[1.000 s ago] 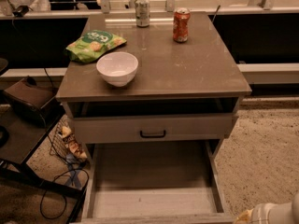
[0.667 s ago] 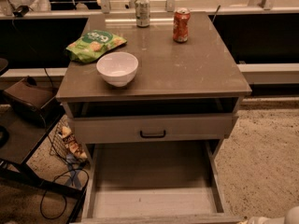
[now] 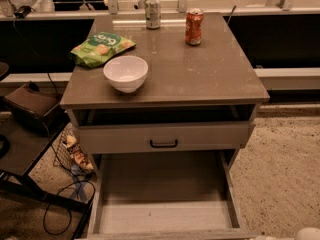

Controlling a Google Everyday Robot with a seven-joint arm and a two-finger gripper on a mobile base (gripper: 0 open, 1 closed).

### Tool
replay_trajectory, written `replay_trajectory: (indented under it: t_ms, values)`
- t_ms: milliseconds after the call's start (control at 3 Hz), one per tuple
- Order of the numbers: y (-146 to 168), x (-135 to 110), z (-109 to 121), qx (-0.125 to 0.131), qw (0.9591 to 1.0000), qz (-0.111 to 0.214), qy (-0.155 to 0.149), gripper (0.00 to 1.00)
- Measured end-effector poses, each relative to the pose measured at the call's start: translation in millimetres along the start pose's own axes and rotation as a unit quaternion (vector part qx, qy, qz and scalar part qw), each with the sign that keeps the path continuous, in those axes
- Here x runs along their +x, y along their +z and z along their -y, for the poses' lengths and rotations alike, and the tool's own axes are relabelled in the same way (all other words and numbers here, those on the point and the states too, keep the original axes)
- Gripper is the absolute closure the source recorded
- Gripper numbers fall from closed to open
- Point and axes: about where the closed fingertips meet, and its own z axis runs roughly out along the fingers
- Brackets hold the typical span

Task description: Close middle drawer

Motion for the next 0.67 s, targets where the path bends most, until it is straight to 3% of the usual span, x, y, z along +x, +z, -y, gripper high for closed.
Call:
replay_trajectory:
  t_ms: [667]
  values:
    - [52.4, 24.4, 11.7, -0.008, 0.9962, 0.087, 0.003, 1.00]
